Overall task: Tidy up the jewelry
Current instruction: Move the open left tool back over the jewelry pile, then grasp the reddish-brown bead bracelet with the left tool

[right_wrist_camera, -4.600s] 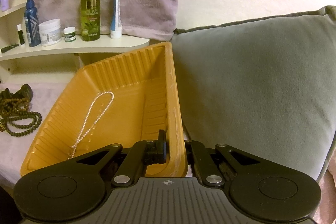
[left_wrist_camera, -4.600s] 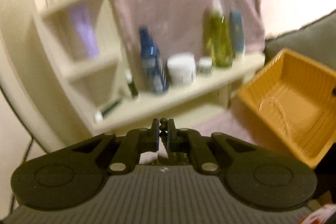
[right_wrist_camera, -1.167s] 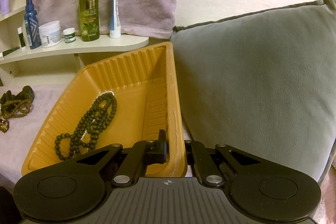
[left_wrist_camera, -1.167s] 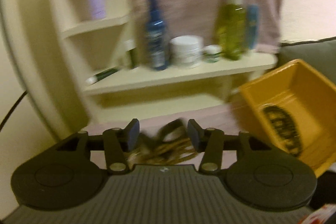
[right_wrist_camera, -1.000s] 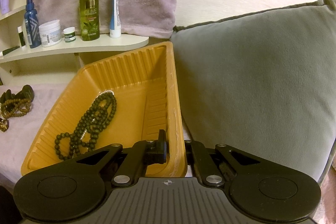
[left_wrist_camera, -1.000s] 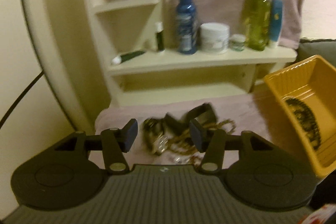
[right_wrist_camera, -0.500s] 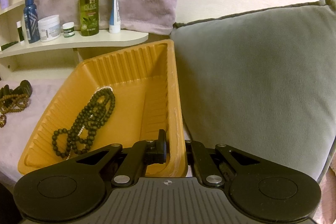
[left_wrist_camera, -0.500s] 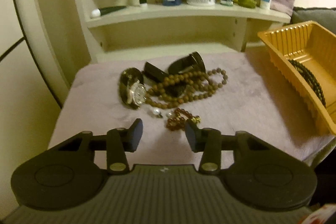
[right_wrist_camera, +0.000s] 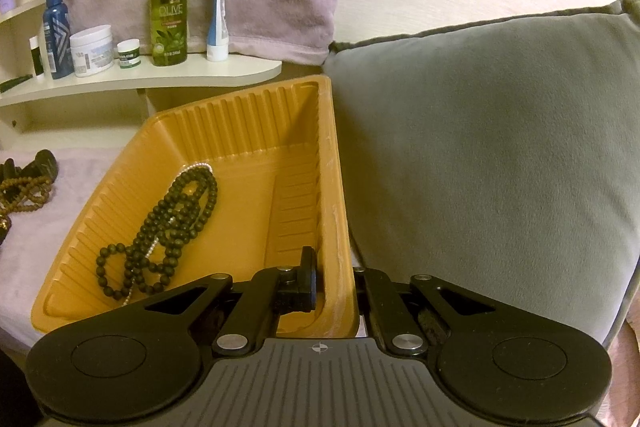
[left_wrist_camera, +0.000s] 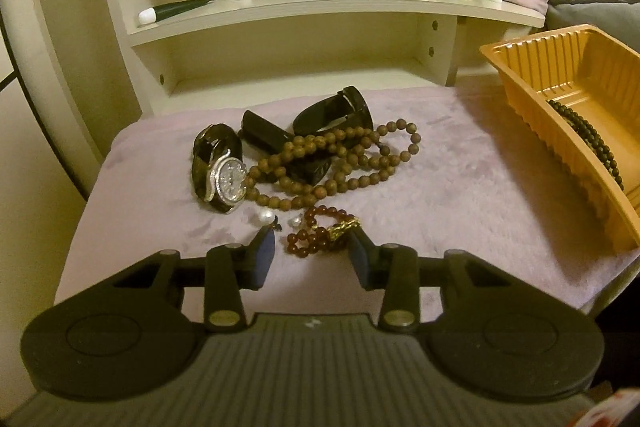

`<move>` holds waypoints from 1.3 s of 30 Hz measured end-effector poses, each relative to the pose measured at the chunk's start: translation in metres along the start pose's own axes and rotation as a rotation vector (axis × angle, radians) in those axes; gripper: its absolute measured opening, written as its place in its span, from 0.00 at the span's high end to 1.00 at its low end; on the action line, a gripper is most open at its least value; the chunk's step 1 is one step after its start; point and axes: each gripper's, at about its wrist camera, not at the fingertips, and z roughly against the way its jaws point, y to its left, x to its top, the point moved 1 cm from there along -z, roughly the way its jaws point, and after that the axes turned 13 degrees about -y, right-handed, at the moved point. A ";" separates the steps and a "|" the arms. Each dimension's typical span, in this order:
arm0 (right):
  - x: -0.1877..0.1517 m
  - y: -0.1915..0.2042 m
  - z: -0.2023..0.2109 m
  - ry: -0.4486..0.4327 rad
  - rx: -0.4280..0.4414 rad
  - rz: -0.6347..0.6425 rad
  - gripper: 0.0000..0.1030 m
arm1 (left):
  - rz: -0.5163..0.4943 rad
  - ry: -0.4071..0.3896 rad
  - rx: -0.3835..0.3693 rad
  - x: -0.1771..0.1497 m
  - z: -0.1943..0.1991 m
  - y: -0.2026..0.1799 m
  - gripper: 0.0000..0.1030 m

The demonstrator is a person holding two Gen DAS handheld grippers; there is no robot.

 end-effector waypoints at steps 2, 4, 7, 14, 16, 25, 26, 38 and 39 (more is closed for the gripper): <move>0.000 0.000 0.000 0.000 0.000 0.000 0.95 | -0.003 0.002 -0.006 0.001 0.000 0.000 0.68; 0.000 0.000 0.000 0.000 0.000 -0.001 0.95 | -0.011 0.006 -0.010 0.002 0.001 -0.003 0.82; 0.000 0.000 0.000 0.000 0.000 -0.002 0.95 | -0.035 0.013 -0.017 0.002 0.005 -0.009 0.91; 0.000 0.000 0.000 -0.001 0.000 -0.002 0.95 | -0.038 -0.004 -0.038 0.007 0.018 -0.016 0.92; 0.000 0.000 0.000 -0.002 0.001 -0.003 0.95 | -0.036 -0.011 -0.048 0.011 0.022 -0.017 0.93; 0.000 0.000 0.001 -0.005 0.002 -0.004 0.95 | -0.020 -0.066 -0.096 0.044 0.039 -0.020 0.94; 0.000 0.000 0.001 -0.006 0.002 -0.004 0.95 | -0.022 -0.074 -0.101 0.049 0.041 -0.020 0.94; 0.001 0.000 0.002 -0.009 0.001 -0.016 0.96 | -0.047 -0.124 -0.175 0.096 0.043 -0.023 0.94; 0.001 0.000 0.003 -0.010 0.001 -0.017 0.96 | -0.053 -0.127 -0.184 0.100 0.043 -0.026 0.94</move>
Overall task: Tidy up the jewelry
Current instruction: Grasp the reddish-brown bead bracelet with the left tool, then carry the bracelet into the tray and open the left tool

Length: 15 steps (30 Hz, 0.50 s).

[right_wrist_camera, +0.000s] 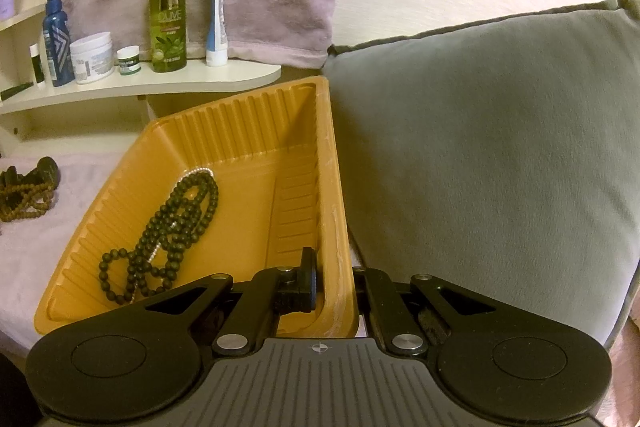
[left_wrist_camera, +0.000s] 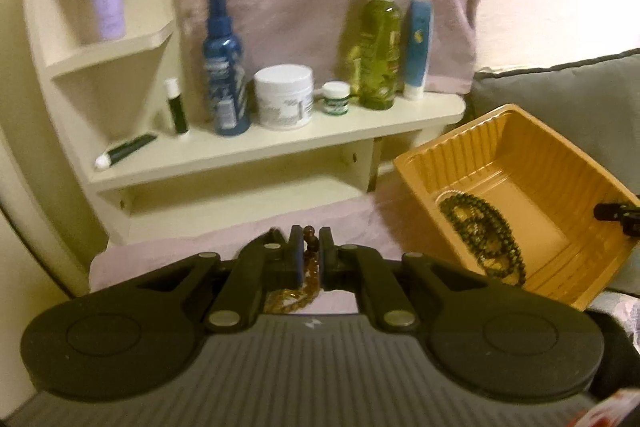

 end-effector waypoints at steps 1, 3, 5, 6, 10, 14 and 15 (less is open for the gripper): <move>0.000 0.000 0.000 0.000 -0.001 0.000 0.95 | -0.004 -0.003 -0.009 0.003 -0.001 -0.003 0.94; 0.000 0.000 0.000 0.001 -0.002 -0.002 0.95 | -0.017 -0.008 -0.037 0.010 -0.004 -0.013 0.94; 0.000 0.000 0.001 -0.001 -0.001 -0.002 0.96 | -0.028 -0.013 -0.069 0.016 -0.008 -0.026 0.94; 0.001 0.001 0.000 -0.001 -0.001 -0.001 0.96 | -0.029 -0.014 -0.087 0.018 -0.009 -0.032 0.94; 0.001 0.001 0.001 -0.003 0.000 -0.005 0.96 | -0.032 -0.015 -0.164 0.025 -0.017 -0.061 0.94; 0.001 0.001 0.002 -0.003 -0.001 -0.007 0.96 | -0.025 -0.007 -0.256 0.027 -0.021 -0.092 0.94; 0.001 0.001 0.002 -0.003 -0.002 -0.008 0.96 | -0.026 -0.002 -0.278 0.026 -0.022 -0.099 0.94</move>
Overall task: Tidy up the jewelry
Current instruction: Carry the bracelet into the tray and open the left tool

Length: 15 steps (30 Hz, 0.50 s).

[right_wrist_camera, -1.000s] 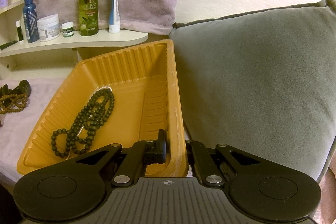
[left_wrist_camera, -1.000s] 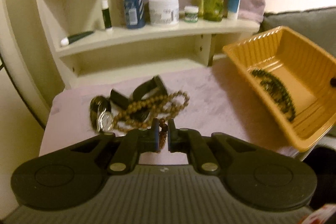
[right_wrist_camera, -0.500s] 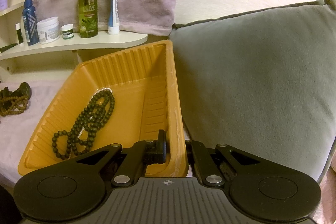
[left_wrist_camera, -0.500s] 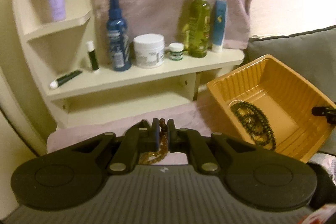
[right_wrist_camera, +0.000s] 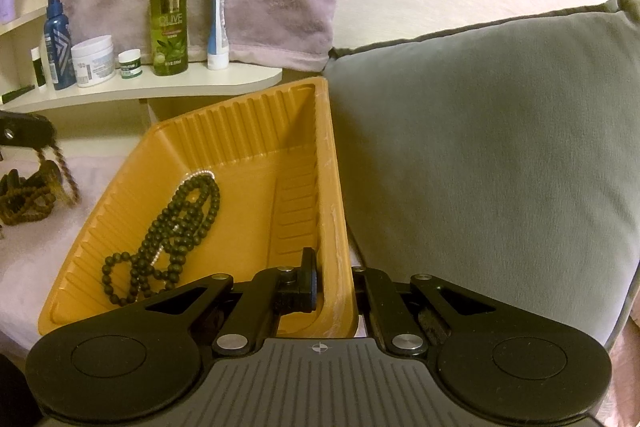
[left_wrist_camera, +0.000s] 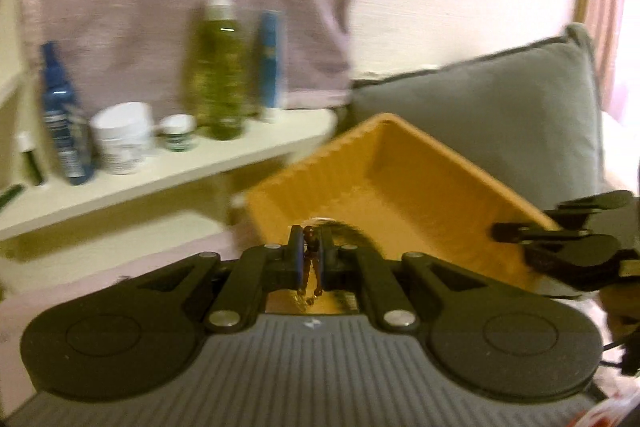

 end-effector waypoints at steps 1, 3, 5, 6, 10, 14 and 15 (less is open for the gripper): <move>0.000 0.000 0.000 0.001 0.000 0.000 0.96 | -0.003 0.008 -0.024 -0.001 -0.003 -0.007 0.94; 0.000 0.000 0.000 0.002 0.000 -0.002 0.96 | -0.027 0.031 -0.068 -0.005 -0.010 -0.023 0.94; 0.000 -0.001 0.000 0.004 0.001 -0.004 0.96 | -0.047 0.054 -0.097 -0.011 -0.016 -0.035 0.94; 0.000 -0.001 0.000 0.005 0.001 -0.004 0.96 | -0.051 0.066 -0.109 -0.014 -0.018 -0.039 0.94; 0.000 -0.001 0.000 0.005 0.002 -0.006 0.96 | -0.062 0.107 -0.131 -0.026 -0.026 -0.048 0.94; -0.001 -0.001 0.000 0.005 0.002 -0.008 0.96 | -0.048 0.127 -0.120 -0.034 -0.029 -0.044 0.90; -0.001 -0.001 0.000 0.005 0.002 -0.008 0.96 | -0.042 0.128 -0.117 -0.035 -0.028 -0.042 0.81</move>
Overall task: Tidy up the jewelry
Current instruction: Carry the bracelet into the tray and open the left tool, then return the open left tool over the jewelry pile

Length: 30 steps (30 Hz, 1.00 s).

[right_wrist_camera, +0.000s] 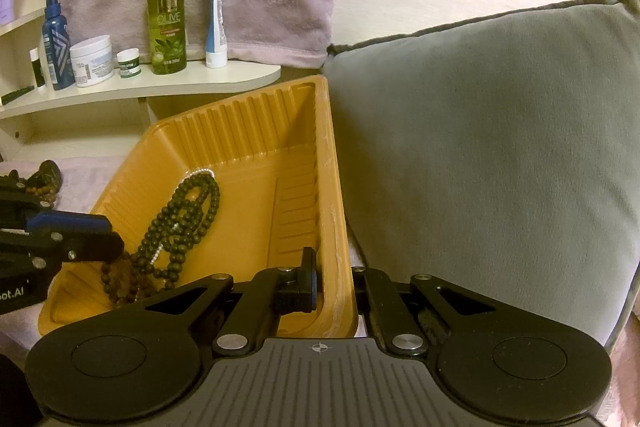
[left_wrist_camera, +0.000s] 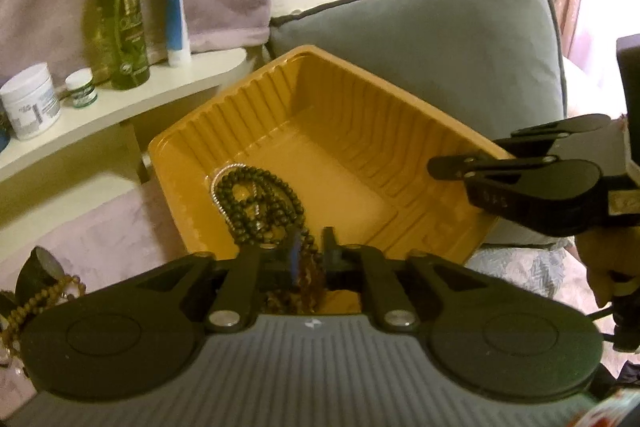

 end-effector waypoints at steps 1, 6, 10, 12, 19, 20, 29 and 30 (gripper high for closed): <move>0.000 0.000 0.000 0.000 0.000 0.000 0.96 | 0.003 -0.003 0.002 0.001 0.001 0.002 0.80; 0.000 0.000 0.000 -0.001 0.000 -0.001 0.96 | 0.049 -0.058 0.083 0.006 0.025 0.024 0.79; 0.000 0.000 0.000 0.000 0.001 0.000 0.96 | 0.077 -0.111 0.230 0.002 0.052 0.053 0.71; 0.000 0.000 0.000 0.001 0.000 -0.002 0.96 | 0.085 -0.126 0.318 -0.007 0.066 0.068 0.66; -0.001 0.000 -0.001 0.000 0.001 0.003 0.96 | 0.131 -0.082 0.574 -0.052 0.099 0.122 0.63; -0.001 0.000 -0.001 0.001 0.000 0.004 0.96 | 0.137 -0.073 0.605 -0.060 0.104 0.129 0.63; -0.001 0.000 -0.002 0.007 -0.003 0.018 0.95 | 0.153 -0.022 0.665 -0.100 0.103 0.145 0.63; -0.001 0.000 -0.003 0.007 -0.004 0.020 0.95 | 0.156 -0.020 0.658 -0.102 0.100 0.144 0.63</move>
